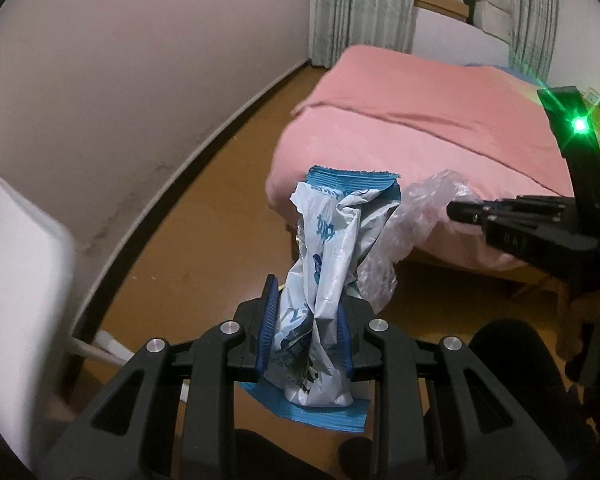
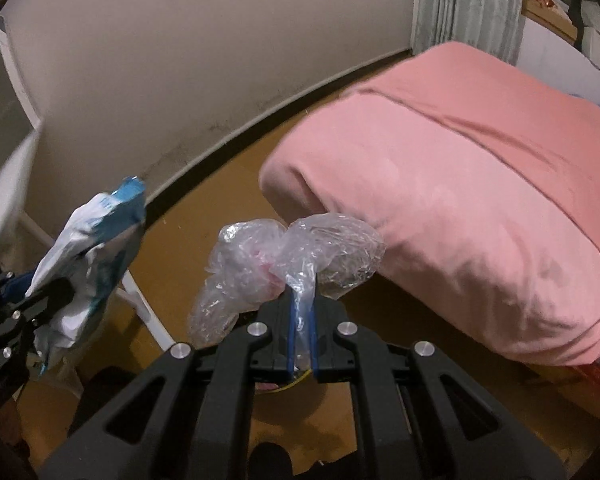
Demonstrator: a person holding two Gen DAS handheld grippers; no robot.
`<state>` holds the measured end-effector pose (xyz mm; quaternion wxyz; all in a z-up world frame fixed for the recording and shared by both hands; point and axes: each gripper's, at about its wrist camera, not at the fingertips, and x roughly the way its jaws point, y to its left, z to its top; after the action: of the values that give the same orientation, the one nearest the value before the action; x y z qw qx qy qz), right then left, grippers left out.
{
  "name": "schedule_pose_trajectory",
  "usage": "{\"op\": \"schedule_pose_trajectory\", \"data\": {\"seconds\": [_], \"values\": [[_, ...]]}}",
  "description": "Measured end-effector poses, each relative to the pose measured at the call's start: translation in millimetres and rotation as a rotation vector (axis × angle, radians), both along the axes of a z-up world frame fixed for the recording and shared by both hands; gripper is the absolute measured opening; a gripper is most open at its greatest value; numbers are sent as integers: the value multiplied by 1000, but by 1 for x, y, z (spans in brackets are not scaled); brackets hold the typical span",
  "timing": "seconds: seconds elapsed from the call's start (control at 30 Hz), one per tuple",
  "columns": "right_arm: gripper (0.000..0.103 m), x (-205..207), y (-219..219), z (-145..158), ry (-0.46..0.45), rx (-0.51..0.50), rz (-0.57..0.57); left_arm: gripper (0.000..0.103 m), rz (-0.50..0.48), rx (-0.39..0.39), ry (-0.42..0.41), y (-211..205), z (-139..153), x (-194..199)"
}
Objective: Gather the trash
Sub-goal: 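Carry the wrapper and plastic bag to the bin and release both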
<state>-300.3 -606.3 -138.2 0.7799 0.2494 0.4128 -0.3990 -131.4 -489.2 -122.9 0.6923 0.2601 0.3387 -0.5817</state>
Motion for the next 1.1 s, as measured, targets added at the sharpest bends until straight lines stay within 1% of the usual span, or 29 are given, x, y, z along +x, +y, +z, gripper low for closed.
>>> {"op": "schedule_pose_trajectory", "data": {"seconds": [0.07, 0.17, 0.23, 0.33, 0.43, 0.53, 0.67, 0.83, 0.9, 0.93, 0.97, 1.0, 1.03, 1.1], "values": [[6, 1, -4, -18, 20, 19, 2, 26, 1, 26, 5, -13, -22, 0], [6, 9, -5, -47, 53, 52, 4, 26, 8, 63, 50, -30, -47, -1], [6, 16, -8, -65, 71, 76, 9, 26, 17, 86, 56, -39, -63, 0], [6, 25, -10, -92, 99, 111, 19, 26, 28, 111, 82, -47, -83, 3], [6, 33, -12, -110, 120, 140, 24, 26, 46, 140, 99, -55, -99, 12], [6, 37, -15, -124, 127, 168, 28, 26, 55, 157, 115, -62, -111, 17], [6, 41, -14, -138, 146, 193, 35, 26, 60, 167, 131, -60, -122, 23], [6, 46, -20, -147, 144, 232, 48, 26, 68, 183, 140, -61, -132, 28], [10, 48, -19, -147, 138, 243, 56, 26, 70, 190, 144, -61, -136, 29], [24, 49, -19, -147, 133, 246, 58, 26, 71, 194, 147, -62, -138, 30], [52, 48, -18, -146, 125, 243, 58, 26, 72, 197, 149, -62, -139, 30], [61, 46, -16, -142, 114, 226, 51, 26, 72, 200, 149, -62, -141, 31], [67, 45, -16, -140, 103, 213, 50, 26, 72, 203, 150, -62, -142, 31], [67, 46, -17, -138, 101, 216, 54, 26, 69, 210, 150, -62, -146, 31]]}}
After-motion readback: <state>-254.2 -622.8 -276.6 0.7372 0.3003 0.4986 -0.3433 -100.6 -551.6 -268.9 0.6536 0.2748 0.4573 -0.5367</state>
